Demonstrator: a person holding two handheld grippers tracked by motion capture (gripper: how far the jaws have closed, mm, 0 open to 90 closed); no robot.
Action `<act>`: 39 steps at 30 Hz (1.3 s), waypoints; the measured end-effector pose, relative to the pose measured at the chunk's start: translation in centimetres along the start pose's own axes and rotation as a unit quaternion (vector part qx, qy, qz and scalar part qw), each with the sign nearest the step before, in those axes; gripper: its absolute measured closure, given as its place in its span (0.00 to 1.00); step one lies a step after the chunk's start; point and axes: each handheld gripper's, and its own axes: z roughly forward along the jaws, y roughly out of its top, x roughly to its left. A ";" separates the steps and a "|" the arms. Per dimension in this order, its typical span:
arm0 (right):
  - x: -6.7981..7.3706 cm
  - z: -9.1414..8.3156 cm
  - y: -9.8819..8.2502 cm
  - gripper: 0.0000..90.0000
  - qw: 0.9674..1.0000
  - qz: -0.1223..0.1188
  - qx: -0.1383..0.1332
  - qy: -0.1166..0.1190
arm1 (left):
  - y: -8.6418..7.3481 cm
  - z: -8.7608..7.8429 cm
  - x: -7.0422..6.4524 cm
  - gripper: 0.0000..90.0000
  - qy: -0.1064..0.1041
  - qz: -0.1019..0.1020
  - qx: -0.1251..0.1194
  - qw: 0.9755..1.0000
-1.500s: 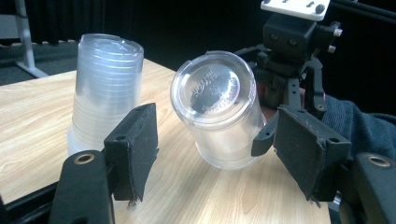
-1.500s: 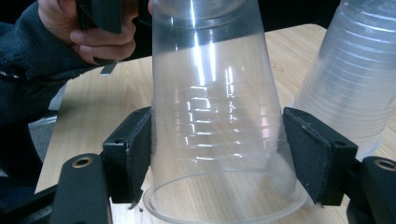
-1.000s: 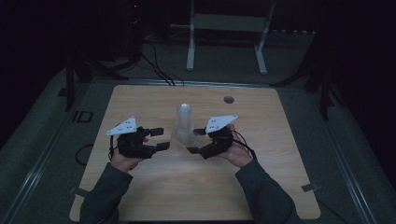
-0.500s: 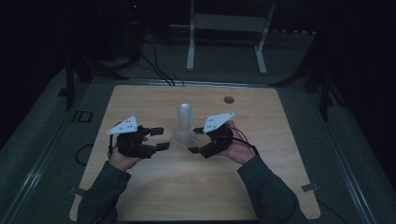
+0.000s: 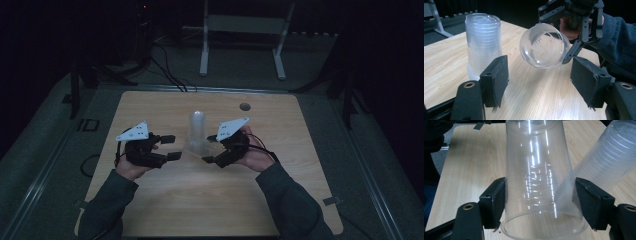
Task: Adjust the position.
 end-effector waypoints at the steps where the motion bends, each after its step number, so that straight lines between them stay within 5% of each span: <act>1: 0.0 0.0 0.1 0.32 1.000 -0.001 0.002 -0.001 | 0.1 0.0 0.0 0.34 0.000 0.002 0.004 1.000; 24: -0.3 -0.1 0.7 0.34 0.999 -0.030 0.039 -0.001 | 0.9 0.6 0.3 0.34 0.002 0.028 0.055 0.998; 39: 0.2 0.6 1.0 0.34 0.996 -0.058 0.073 -0.001 | 1.6 1.3 -0.5 0.32 0.011 0.063 0.109 0.992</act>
